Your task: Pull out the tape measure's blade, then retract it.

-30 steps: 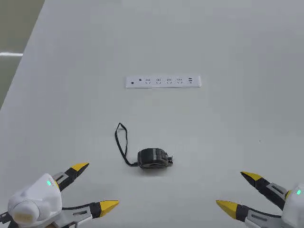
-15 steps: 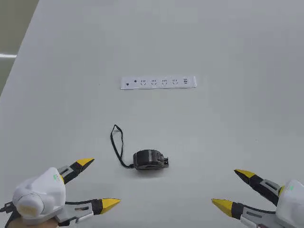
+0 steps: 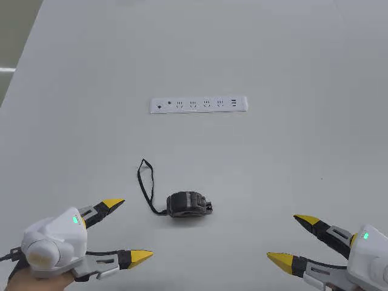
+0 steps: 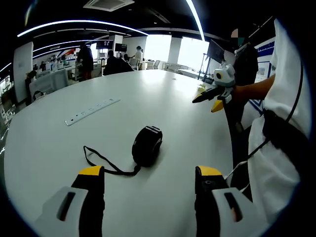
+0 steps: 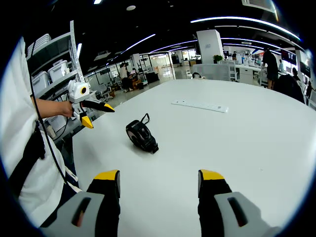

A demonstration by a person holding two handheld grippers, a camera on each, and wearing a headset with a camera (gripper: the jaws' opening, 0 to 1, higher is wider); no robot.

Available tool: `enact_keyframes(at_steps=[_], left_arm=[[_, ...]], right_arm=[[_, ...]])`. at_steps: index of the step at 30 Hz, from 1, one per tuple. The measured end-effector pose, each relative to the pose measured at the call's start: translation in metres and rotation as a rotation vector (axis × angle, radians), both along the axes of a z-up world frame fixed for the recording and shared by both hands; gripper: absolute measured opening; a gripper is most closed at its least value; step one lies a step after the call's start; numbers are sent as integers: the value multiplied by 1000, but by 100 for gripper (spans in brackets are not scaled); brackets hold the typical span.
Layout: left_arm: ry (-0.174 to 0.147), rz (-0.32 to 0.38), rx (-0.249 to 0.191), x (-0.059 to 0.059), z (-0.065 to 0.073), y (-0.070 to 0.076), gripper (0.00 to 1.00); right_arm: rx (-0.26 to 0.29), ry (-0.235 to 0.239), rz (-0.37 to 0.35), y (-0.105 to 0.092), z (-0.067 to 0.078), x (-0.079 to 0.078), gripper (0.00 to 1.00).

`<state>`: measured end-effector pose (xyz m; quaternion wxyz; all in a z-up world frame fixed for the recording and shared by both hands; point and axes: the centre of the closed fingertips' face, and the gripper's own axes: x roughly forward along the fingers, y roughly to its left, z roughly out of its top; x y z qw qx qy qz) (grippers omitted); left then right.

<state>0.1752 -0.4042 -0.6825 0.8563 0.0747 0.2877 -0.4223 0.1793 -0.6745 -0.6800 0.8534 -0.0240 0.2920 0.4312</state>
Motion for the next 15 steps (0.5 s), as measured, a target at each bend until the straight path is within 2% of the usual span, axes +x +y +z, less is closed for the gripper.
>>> enact_keyframes(at_steps=[15], left_arm=[[-2, -73, 20, 6, -5, -14, 70]], right_arm=[[-1, 3, 27, 2, -1, 5, 63]])
